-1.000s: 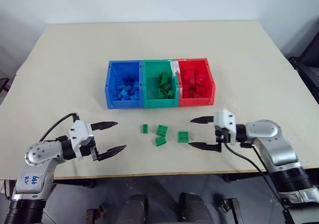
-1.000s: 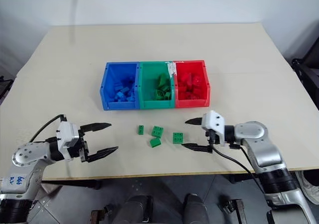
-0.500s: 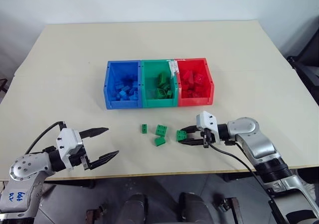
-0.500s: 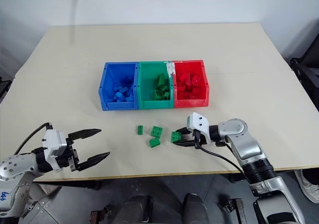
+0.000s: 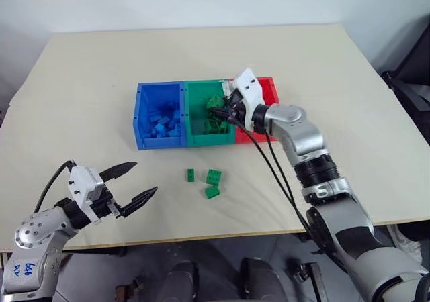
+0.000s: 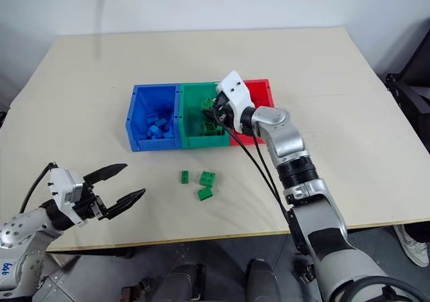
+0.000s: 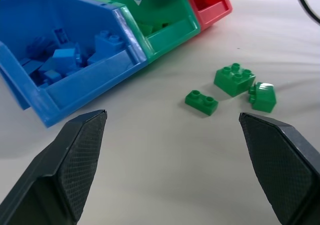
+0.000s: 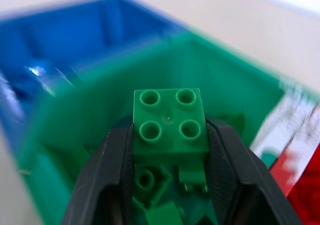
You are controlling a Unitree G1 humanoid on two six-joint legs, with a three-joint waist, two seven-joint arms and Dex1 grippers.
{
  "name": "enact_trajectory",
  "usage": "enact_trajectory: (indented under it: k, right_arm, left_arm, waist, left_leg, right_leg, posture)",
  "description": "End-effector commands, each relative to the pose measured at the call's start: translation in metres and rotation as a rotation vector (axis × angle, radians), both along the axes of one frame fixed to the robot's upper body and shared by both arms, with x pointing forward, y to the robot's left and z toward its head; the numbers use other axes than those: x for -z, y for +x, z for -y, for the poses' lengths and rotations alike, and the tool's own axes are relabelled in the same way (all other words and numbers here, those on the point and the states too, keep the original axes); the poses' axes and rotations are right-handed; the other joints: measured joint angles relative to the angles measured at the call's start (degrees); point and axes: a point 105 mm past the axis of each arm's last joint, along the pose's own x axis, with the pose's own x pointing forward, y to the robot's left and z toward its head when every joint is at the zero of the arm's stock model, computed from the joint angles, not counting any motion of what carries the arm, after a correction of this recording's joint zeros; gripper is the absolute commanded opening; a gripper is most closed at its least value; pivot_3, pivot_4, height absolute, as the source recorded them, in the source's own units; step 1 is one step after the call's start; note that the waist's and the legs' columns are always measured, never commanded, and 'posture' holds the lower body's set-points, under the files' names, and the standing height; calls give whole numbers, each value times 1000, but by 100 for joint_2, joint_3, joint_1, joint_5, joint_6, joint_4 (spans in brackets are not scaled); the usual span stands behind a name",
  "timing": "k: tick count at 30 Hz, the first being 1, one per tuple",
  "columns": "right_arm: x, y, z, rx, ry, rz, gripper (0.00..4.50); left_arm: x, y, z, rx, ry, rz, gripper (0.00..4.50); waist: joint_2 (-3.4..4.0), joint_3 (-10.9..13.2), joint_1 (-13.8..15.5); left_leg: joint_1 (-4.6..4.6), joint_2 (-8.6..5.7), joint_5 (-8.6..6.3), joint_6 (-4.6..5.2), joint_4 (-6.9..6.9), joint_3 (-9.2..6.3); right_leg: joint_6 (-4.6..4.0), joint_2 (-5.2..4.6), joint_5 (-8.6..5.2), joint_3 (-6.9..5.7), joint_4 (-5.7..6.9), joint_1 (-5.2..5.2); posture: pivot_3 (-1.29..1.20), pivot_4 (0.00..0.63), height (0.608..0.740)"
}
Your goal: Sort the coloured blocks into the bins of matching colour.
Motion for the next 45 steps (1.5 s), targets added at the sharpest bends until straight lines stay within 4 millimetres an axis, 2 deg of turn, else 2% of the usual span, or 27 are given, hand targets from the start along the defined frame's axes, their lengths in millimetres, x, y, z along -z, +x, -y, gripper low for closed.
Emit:
enact_trajectory:
  k: [1, 3, 5, 10, 14, 16, 17, 22, 24, 25, 28, 32, 36, 41, 44, 45]
  right_arm:
    - [-25, 4, 2, 5, 44, 101, 3159]
    - [-31, -2, 5, -36, 62, 135, 3834]
    - [-35, -17, 11, -118, 71, 177, 4464]
    - [-23, -61, 50, -254, 42, 229, 4464]
    - [-3, -91, 94, -287, 12, 248, 4464]
    - [14, -103, 122, -268, -97, 301, 4464]
    - [24, -115, 131, -324, -134, 289, 4464]
    - [51, -134, 208, -122, -131, 117, 4464]
    - [57, -139, 225, -71, -124, 64, 4464]
    - [58, -139, 227, -64, -130, 66, 4464]
    - [59, -138, 223, -79, -124, 55, 4464]
    - [56, -133, 198, -143, -121, 62, 4464]
    - [43, -129, 146, -252, -25, 21, 4464]
    - [43, -126, 75, -378, -20, -99, 4464]
    - [45, -125, 50, -407, -42, -145, 4464]
    - [51, -120, 42, -374, -79, -179, 4464]
  left_arm:
    - [-10, -5, -3, -22, -6, 39, 4500]
    - [-10, -7, -5, -26, 0, 38, 4500]
    - [-10, -7, -5, -25, 5, 36, 4500]
    - [-9, -4, -1, 22, 24, 28, 4500]
    - [-8, 1, 7, 98, 57, 15, 4500]
    - [-10, 5, 11, 138, 75, 28, 4500]
    - [-10, 6, 13, 152, 79, 32, 4500]
    - [-5, 13, 29, 277, 131, 24, 4500]
    - [0, 15, 39, 339, 141, 13, 4500]
    - [0, 16, 42, 356, 147, 15, 4500]
    - [-2, 20, 48, 372, 145, 35, 4500]
    - [-4, 25, 44, 347, 149, 60, 4500]
    - [-2, 24, 34, 298, 148, 60, 4500]
    - [4, 14, 15, 218, 142, 24, 4500]
    - [5, 7, 7, 178, 140, 11, 4500]
    - [6, 4, 4, 157, 141, 10, 4500]
  waist:
    - [0, 0, -1]
    - [0, 0, -2]
    - [0, 0, 15]
    - [-1, -1, 56]
    - [-1, 0, 69]
    - [-1, 0, 97]
    - [-1, 0, 110]
    - [1, 1, 174]
    - [2, 1, 170]
    - [2, 2, 171]
    - [2, 2, 143]
    - [3, 2, 155]
    - [4, 3, 159]
    - [5, 3, 164]
    - [5, 4, 173]
    - [6, 4, 199]
  left_leg:
    - [-2, 1, 0, 0, 0, 0]
    - [-2, 1, 0, -1, 0, 6]
    - [-3, 1, 0, -1, 0, 15]
    - [-8, 7, -4, 7, 2, 14]
    - [-6, -4, -5, 8, 7, 29]
    - [-3, -3, -5, 8, 7, 39]
    - [1, -4, -5, 8, 8, 56]
    - [10, 5, -6, 10, 13, 88]
    - [23, 5, -7, 11, 16, 96]
    - [27, 10, -7, 11, 16, 94]
    - [37, 21, -8, 10, 20, 90]
    - [38, 47, -8, 9, 22, 86]
    - [37, 49, -8, 9, 24, 78]
    - [35, 51, -11, 4, 25, 53]
    - [32, 50, -14, 5, 25, 51]
    - [29, 48, -14, 5, 25, 47]
  right_leg:
    - [0, 2, 0, -1, 1, -4]
    - [0, 4, 0, -2, 3, -8]
    - [0, 5, 0, -1, 3, -11]
    - [2, -1, 1, -2, 1, -8]
    - [4, 1, 2, -1, -6, -6]
    - [4, 2, 2, 0, -8, -5]
    - [4, 2, 2, 0, -10, -1]
    - [9, 3, 4, -4, -29, 19]
    - [11, 4, 6, -8, -39, 40]
    - [12, 3, 6, -9, -42, 46]
    - [11, 10, 6, -10, -44, 55]
    - [12, 10, 6, -9, -43, 55]
    - [12, 9, 6, -12, -43, 55]
    - [12, 9, 6, -11, -42, 50]
    - [12, 8, 6, -10, -43, 46]
    - [11, 6, 6, -11, -42, 45]
  posture:
    - [0, 150, 740]
    - [0, 150, 740]
    - [0, 150, 740]
    - [0, 150, 740]
    - [0, 150, 740]
    - [0, 150, 740]
    - [0, 150, 740]
    - [0, 150, 740]
    - [0, 150, 740]
    - [0, 150, 740]
    - [0, 150, 740]
    - [0, 150, 740]
    - [0, 150, 740]
    - [0, 150, 740]
    - [0, 150, 740]
    - [0, 150, 740]
